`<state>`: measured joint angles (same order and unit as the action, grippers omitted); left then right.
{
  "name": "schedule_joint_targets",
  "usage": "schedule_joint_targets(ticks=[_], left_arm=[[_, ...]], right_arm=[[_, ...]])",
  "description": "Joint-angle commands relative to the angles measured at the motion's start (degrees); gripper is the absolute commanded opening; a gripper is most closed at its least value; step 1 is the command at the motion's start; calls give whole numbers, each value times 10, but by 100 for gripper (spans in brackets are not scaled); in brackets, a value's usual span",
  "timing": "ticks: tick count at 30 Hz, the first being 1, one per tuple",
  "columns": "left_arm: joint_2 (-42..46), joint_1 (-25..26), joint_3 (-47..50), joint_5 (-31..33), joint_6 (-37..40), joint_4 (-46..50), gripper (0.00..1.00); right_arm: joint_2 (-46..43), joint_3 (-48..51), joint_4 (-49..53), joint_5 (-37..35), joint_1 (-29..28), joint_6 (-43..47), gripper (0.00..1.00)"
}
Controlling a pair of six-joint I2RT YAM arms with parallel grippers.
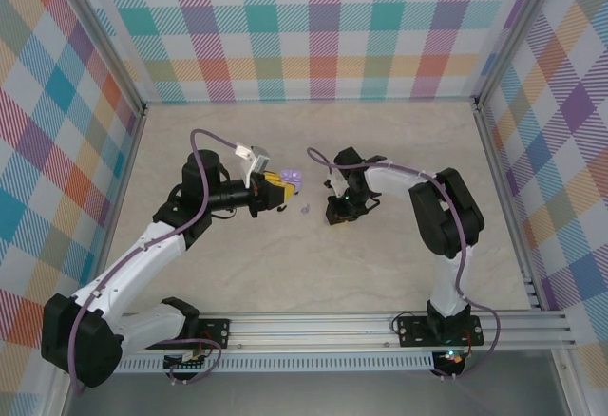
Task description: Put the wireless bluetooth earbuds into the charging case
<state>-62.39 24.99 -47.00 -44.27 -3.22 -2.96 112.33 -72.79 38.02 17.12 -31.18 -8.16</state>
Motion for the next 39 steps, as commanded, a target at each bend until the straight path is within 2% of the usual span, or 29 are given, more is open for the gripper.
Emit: schedule_joint_targets(ticks=[1,8,12,24,39], left_arm=[[17,3,4,-3,-2,1,20],[27,4,5,-2,0,7,20],[31,4,6,0,1,10,20],[40,4,10,2,2,14,20],[45,4,13,3,4,14,20]], right_arm=[[-14,16,26,15,-12,-3,20],[-50,14,22,16,-14,-18,23],[-64,0,24,10,-15,-30,31],[-5,-77,67,-49,-35,-51,44],[47,-129,103,-79,-52,-44,41]])
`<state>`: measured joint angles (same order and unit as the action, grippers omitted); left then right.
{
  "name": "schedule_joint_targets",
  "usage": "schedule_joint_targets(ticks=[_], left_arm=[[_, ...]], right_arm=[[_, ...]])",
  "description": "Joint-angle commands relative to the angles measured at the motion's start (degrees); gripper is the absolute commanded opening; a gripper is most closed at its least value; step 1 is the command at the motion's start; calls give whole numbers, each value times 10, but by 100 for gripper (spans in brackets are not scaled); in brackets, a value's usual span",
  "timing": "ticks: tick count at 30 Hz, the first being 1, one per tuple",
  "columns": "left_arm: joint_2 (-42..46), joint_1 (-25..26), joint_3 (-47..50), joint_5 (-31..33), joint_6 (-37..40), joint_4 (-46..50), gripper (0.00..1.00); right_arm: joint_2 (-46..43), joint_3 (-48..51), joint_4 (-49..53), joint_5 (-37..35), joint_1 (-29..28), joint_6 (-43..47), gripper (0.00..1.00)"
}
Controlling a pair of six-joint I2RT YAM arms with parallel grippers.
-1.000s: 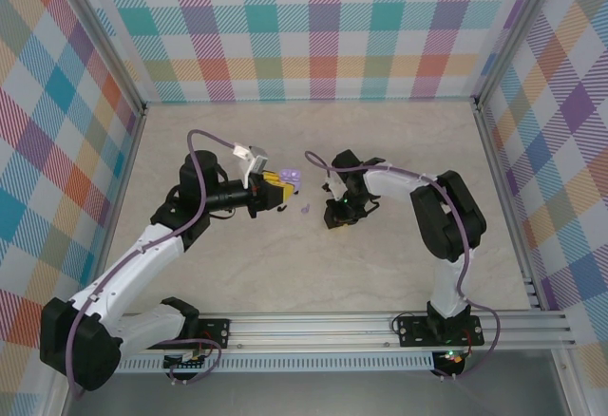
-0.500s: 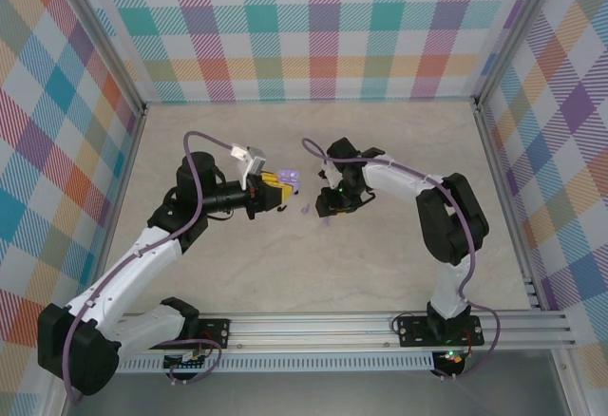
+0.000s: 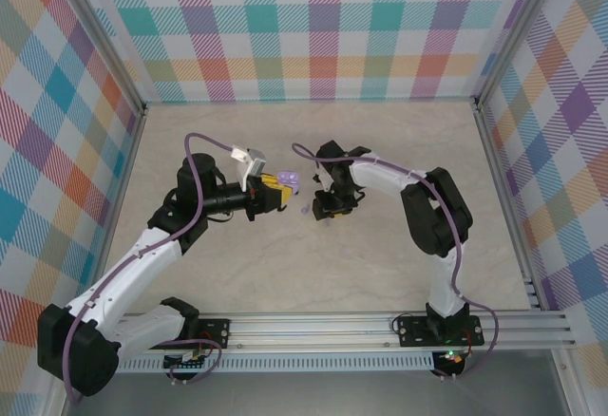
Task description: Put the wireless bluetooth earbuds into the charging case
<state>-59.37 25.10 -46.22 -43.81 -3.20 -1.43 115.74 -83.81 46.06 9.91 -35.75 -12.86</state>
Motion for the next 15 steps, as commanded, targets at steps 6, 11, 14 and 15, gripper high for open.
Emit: schedule_joint_targets(ticks=[6,11,14,15], left_arm=[[16,3,6,-1,5,0,20],[18,3,7,-1,7,3,20],[19,3,7,0,7,3,20],[19,3,7,0,7,3,20]], right_arm=[[30,-37,33,-21,-8,4,38],[40,-47,40,-27,-11,6,36],[43,-49,40,-29,-12,6,35],[44,-50,41,-30,-13,6,35]])
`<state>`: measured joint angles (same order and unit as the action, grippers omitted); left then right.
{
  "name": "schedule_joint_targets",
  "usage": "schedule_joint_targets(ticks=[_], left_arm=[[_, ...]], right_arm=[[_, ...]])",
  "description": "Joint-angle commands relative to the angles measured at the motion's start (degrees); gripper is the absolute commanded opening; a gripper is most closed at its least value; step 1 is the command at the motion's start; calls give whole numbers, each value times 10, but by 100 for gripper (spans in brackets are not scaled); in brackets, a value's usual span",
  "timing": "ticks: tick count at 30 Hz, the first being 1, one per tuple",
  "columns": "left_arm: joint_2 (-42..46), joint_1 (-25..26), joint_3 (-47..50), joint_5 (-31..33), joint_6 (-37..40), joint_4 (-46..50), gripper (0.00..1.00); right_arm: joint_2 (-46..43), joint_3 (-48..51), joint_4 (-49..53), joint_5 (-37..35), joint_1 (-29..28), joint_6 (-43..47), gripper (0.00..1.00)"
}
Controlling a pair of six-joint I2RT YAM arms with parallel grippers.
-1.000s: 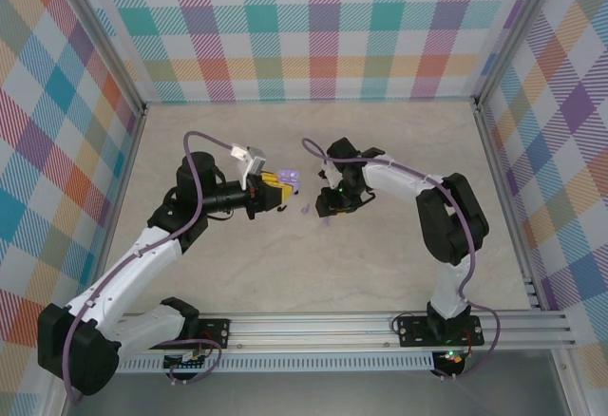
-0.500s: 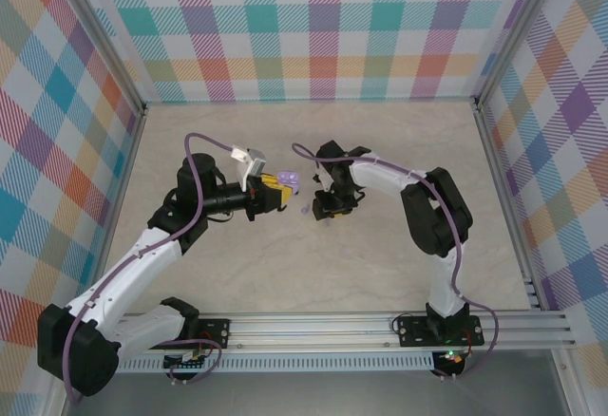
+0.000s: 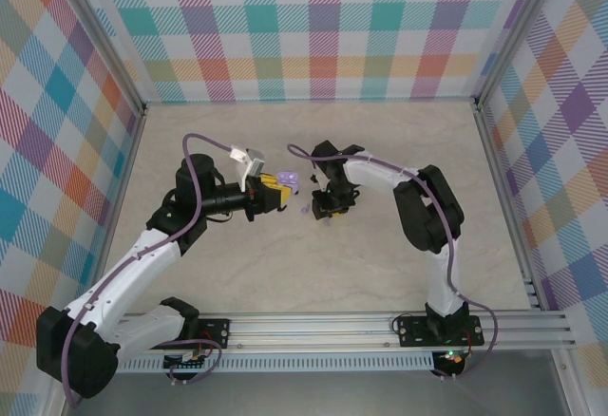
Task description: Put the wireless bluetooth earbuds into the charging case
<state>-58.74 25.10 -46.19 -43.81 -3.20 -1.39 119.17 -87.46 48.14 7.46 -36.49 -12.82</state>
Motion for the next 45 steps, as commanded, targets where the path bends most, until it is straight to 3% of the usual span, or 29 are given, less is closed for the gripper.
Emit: schedule_joint_targets(ticks=[1,32,45], left_arm=[[13,3,8,0,7,3,20],[16,4,8,8,14,15,20],[8,4,14,56,19,40,21]], right_arm=[[11,-14,20,-7,-6,5,35],[31,-18,31,-54,-25,-18,24],[-26,42,-63,44,30,-59,21]])
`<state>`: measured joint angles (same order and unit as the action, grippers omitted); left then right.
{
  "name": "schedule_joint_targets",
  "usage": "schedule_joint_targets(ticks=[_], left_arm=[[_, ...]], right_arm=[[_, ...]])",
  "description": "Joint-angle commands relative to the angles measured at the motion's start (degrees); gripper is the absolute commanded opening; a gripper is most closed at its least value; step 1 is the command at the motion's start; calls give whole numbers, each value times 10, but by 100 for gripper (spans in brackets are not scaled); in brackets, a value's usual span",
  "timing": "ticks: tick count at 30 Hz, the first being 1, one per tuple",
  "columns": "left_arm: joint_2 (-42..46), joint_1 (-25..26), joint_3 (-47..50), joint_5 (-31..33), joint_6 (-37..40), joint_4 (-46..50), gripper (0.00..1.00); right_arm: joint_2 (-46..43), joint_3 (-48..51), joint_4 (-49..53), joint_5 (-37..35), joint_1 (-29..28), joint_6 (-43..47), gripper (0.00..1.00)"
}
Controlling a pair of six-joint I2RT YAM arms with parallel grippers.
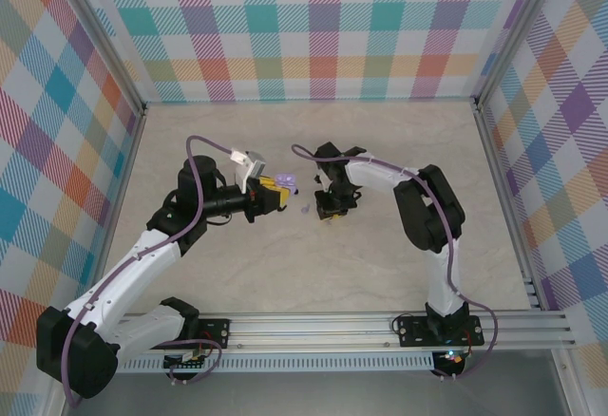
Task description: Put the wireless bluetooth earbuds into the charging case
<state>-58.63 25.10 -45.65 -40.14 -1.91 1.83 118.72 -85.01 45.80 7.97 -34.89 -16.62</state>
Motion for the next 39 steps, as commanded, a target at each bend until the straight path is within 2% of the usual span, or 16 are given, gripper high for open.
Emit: schedule_joint_targets(ticks=[1,19,26,39], left_arm=[[5,4,9,27,5,9,21],[-64,4,21,123,-54,-25,21],[-102,3,29,152,-95,-66,21],[-132,4,41,113,-141,-164,20]], right_arm=[[-25,22,-46,45,20,-24,21],[-102,110,-171,141,78,-66,19],[-166,147,-226,179,94,-82,19],[-299,160,-314,248,98,-109,19]])
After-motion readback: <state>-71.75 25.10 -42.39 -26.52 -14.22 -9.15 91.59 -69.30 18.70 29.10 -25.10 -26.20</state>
